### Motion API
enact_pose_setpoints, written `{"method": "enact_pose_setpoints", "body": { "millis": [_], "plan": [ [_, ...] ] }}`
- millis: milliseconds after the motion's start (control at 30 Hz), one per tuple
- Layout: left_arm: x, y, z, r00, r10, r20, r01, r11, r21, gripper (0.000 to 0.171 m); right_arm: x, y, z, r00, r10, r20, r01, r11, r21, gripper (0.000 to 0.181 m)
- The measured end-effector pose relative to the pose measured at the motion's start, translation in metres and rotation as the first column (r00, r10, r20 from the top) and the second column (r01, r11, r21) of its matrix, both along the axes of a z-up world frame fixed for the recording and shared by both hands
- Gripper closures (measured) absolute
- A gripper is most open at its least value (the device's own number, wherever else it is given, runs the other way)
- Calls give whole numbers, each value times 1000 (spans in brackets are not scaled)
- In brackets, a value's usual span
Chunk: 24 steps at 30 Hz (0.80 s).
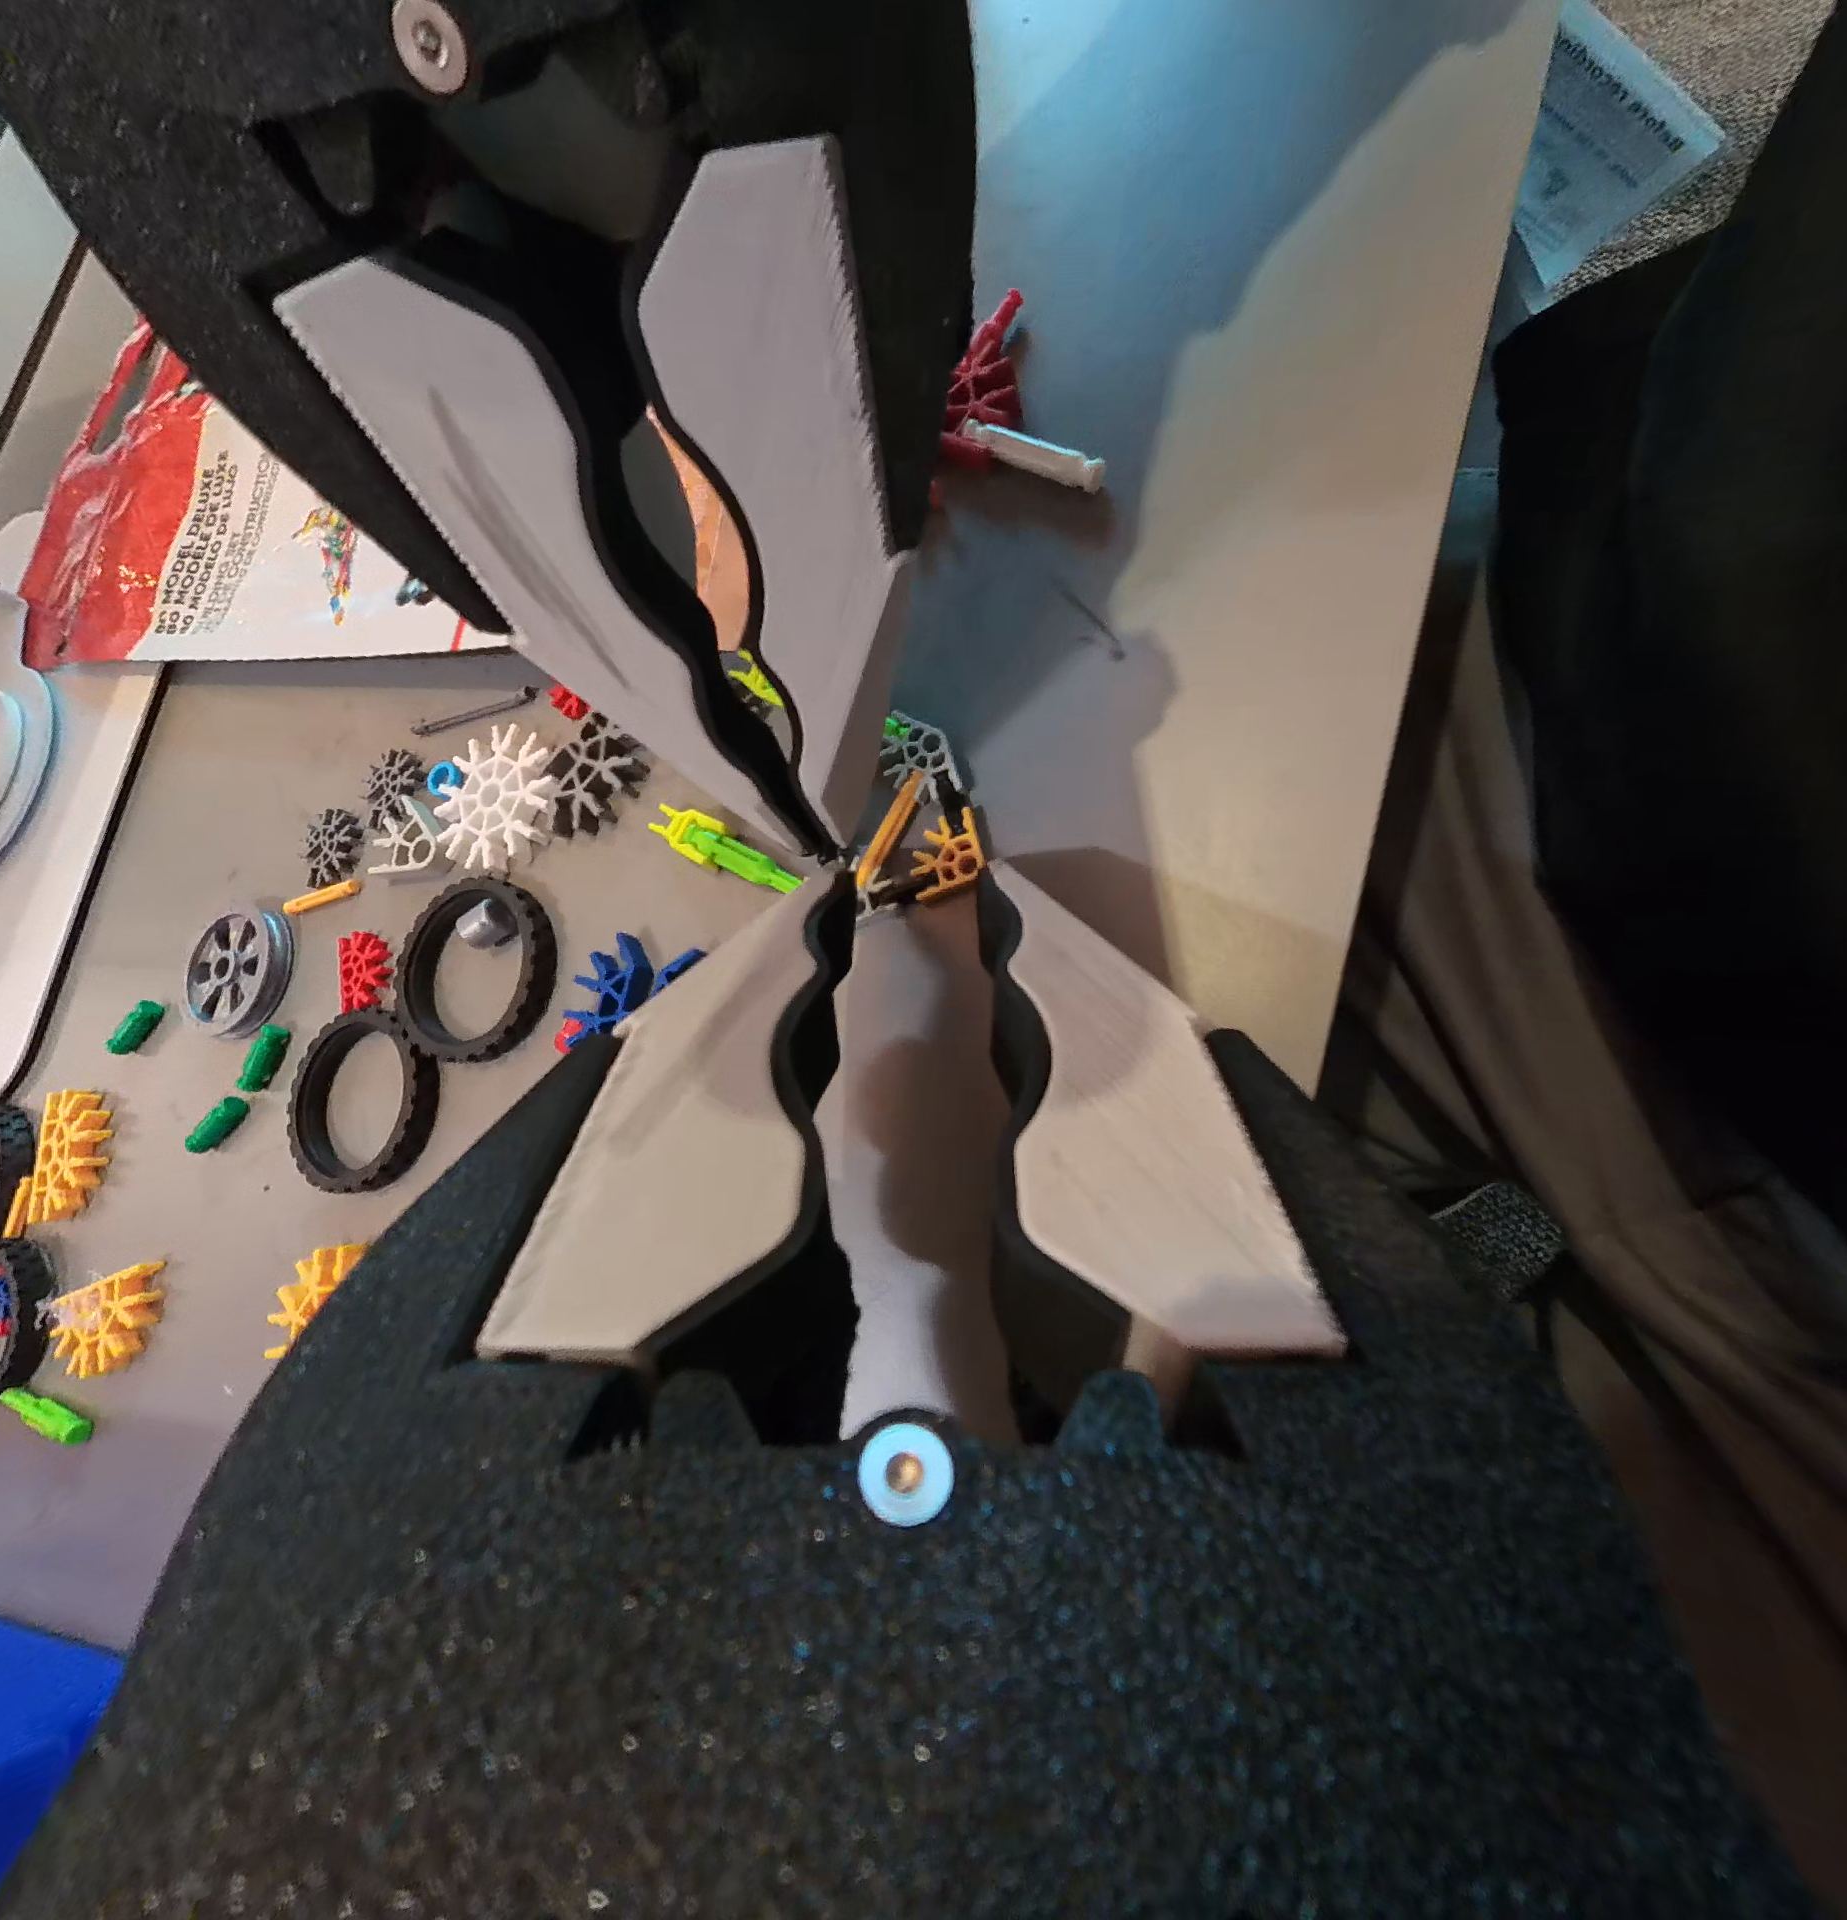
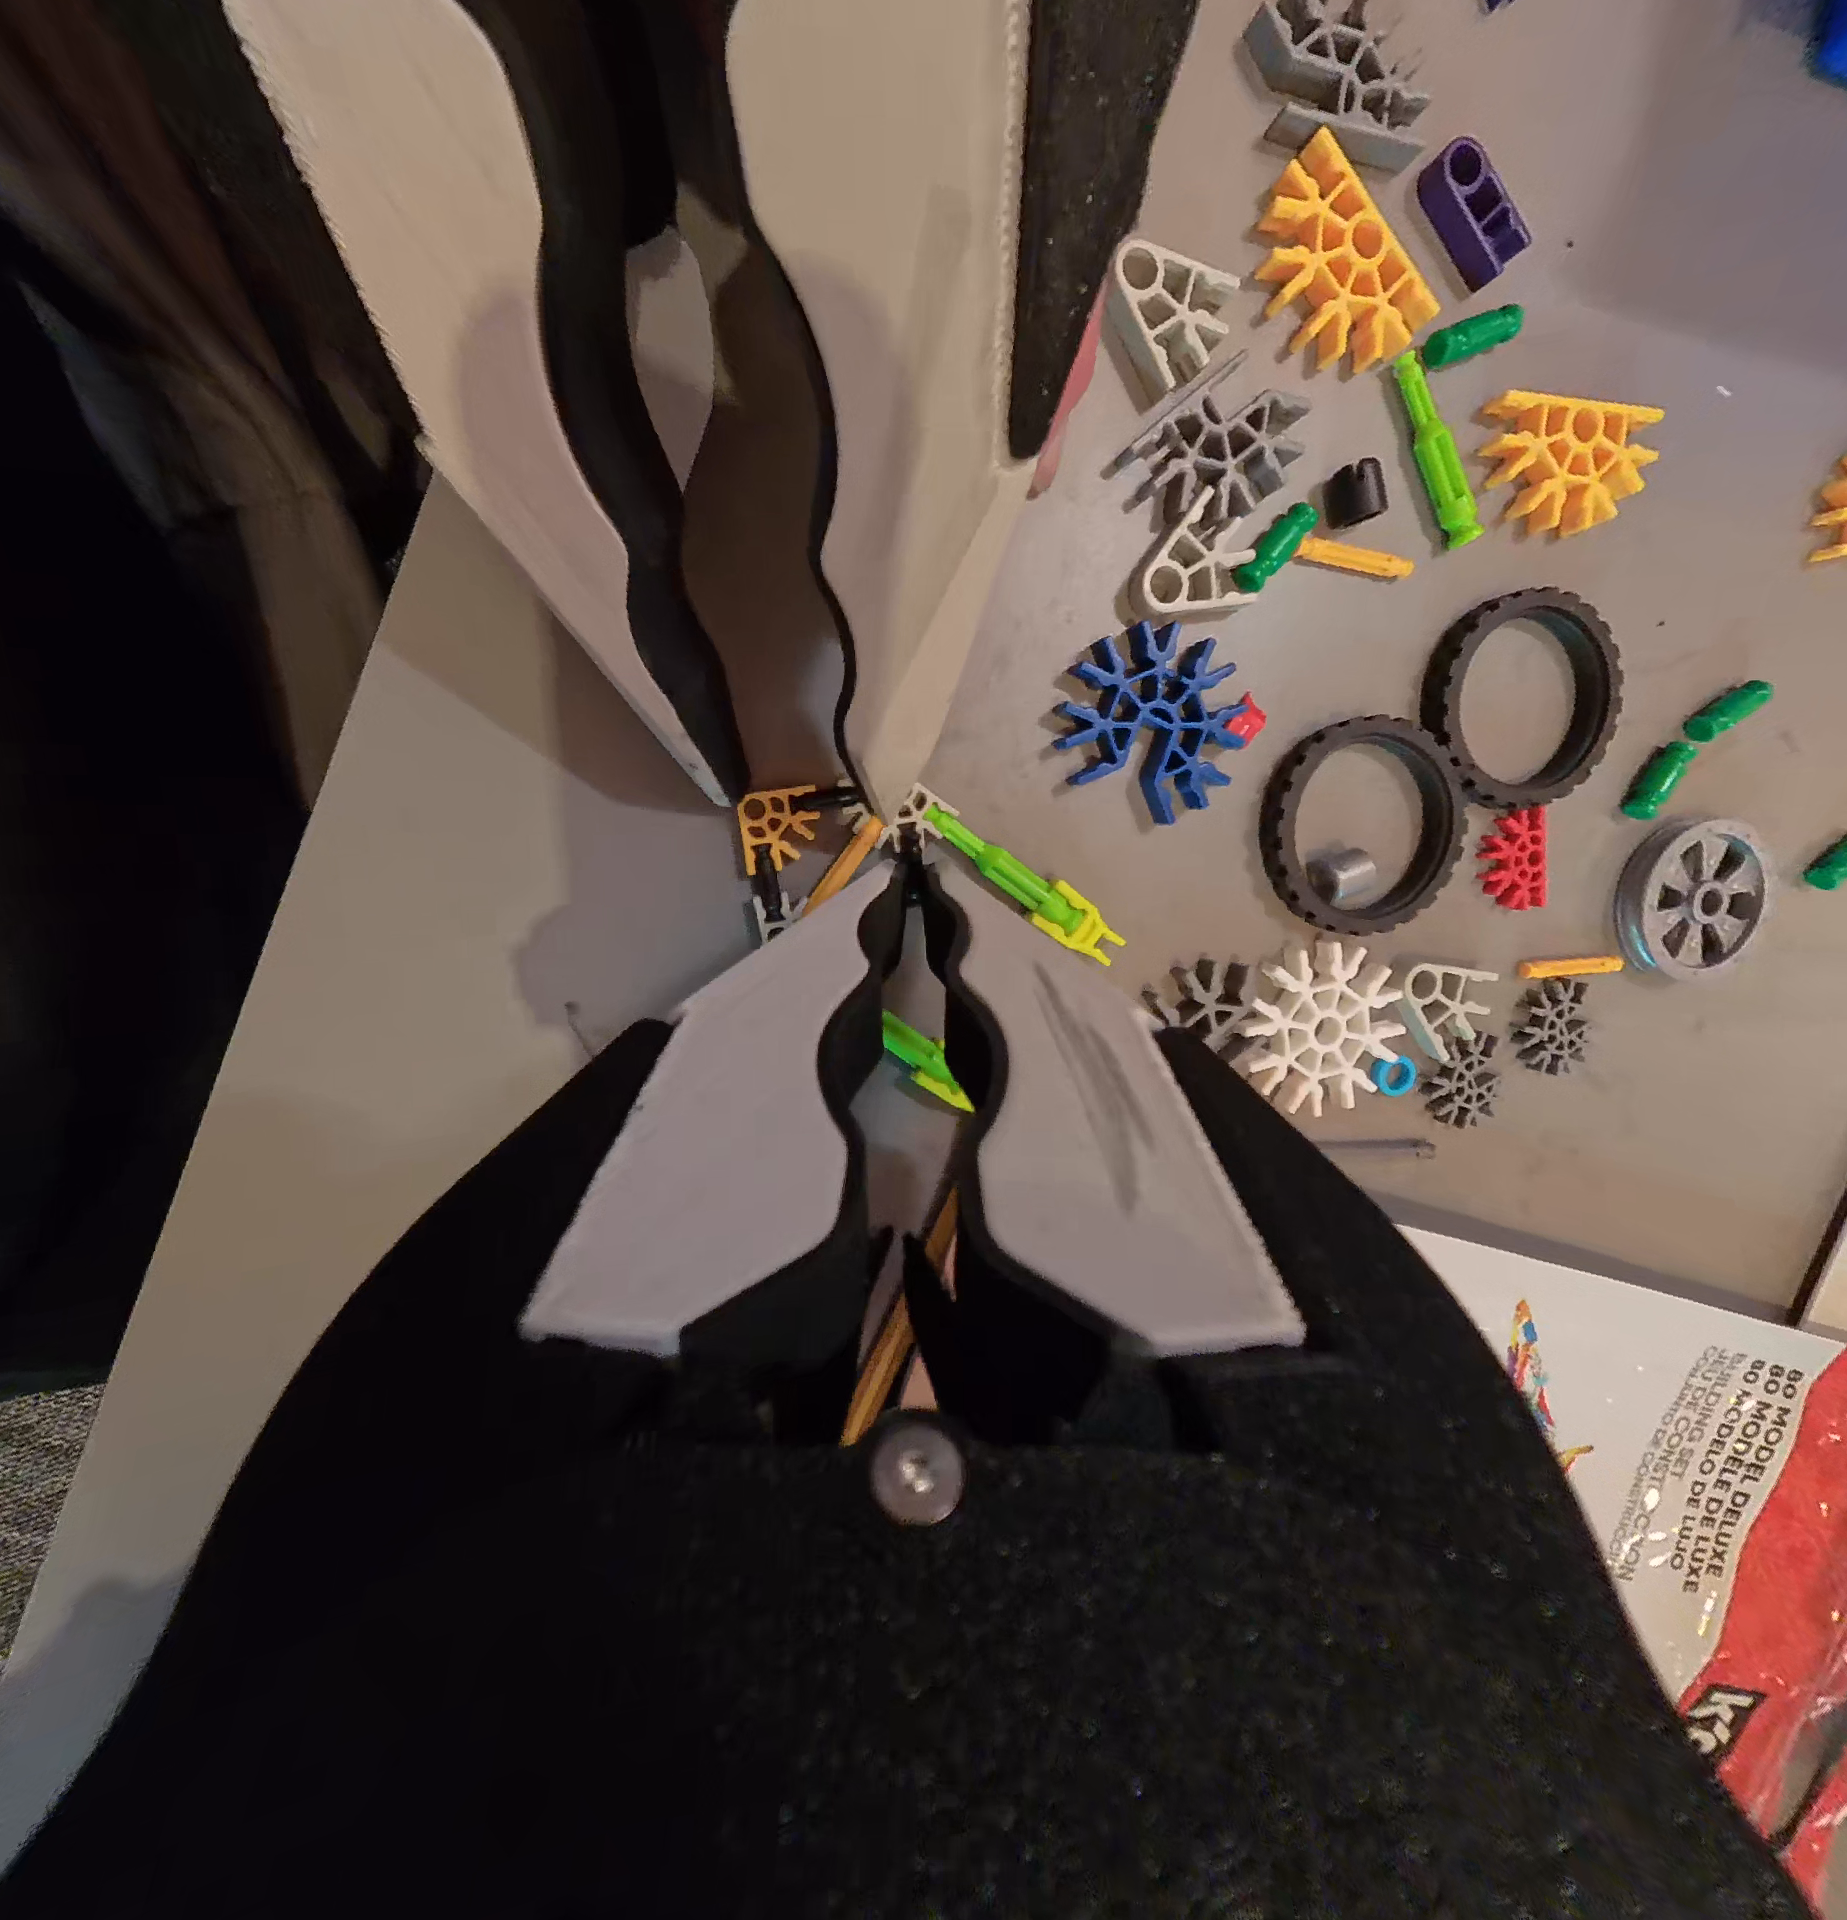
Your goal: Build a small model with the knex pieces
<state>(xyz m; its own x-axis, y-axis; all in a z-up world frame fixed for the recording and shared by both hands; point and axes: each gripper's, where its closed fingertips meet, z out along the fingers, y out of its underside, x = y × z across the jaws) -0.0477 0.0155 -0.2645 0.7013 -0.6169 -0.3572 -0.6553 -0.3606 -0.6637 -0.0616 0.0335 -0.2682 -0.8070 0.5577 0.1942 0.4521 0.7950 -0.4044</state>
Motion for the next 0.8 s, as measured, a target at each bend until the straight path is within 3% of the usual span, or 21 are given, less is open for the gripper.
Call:
{"method": "enact_pose_setpoints", "body": {
  "millis": [800],
  "plan": [
    [-9,3,1,999,-8,-38,7,1000,-29,146,-2,2,0,1000,20,6,-21,999,35,180]
  ]
}}
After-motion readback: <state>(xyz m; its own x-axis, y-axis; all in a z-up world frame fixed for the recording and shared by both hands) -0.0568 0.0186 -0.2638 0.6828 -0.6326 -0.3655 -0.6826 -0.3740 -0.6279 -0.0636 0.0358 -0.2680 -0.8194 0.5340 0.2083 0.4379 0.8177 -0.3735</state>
